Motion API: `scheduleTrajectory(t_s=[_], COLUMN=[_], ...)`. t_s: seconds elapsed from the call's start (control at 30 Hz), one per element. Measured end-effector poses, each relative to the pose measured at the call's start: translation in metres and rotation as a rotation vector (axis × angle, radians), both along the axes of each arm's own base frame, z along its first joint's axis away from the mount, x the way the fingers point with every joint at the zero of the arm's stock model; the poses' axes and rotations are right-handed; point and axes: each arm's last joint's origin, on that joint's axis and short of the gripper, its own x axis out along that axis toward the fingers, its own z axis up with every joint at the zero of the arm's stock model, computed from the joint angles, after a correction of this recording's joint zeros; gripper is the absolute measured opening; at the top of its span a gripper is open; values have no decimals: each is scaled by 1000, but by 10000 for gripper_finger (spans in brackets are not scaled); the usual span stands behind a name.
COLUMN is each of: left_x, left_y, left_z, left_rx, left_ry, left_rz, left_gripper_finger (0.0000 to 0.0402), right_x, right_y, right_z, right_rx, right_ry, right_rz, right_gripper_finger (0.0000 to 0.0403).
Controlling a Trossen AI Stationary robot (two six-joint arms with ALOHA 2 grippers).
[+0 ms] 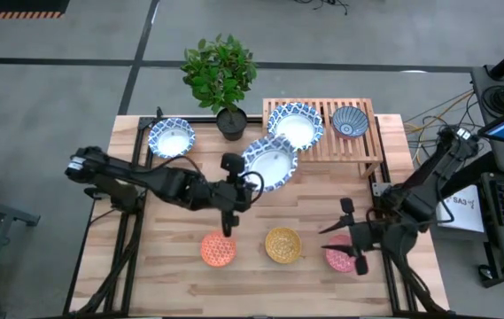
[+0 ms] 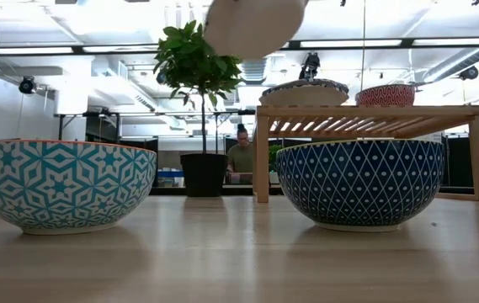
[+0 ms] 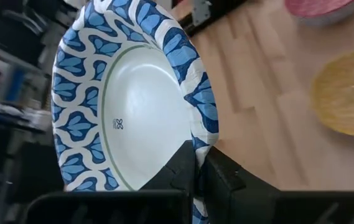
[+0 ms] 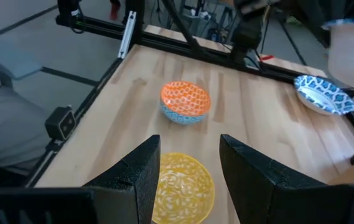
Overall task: Place and stack bowls onto a shelf
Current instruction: Stack the white bowl on top of the white bowl on the shelf
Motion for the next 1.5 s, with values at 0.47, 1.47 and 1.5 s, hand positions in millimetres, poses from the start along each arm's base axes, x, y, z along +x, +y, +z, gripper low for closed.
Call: scheduleTrajectory(t_s=[0.47, 1.47, 1.5], left_x=[42, 77, 77], left_y=[42, 138, 140], left_z=[11, -12, -14], left_rx=[279, 300, 304], left_ry=[28, 88, 95], left_rz=[-63, -86, -86], left_gripper_finger=[0, 0, 0], right_x=[-14, -17, -17], right_y=[-3, -6, -6], right_z=[-3, -8, -8], right_rx=[-5, -21, -21], right_ry=[-17, -9, -9], right_rz=[26, 35, 35], right_gripper_finger=[155, 155, 155])
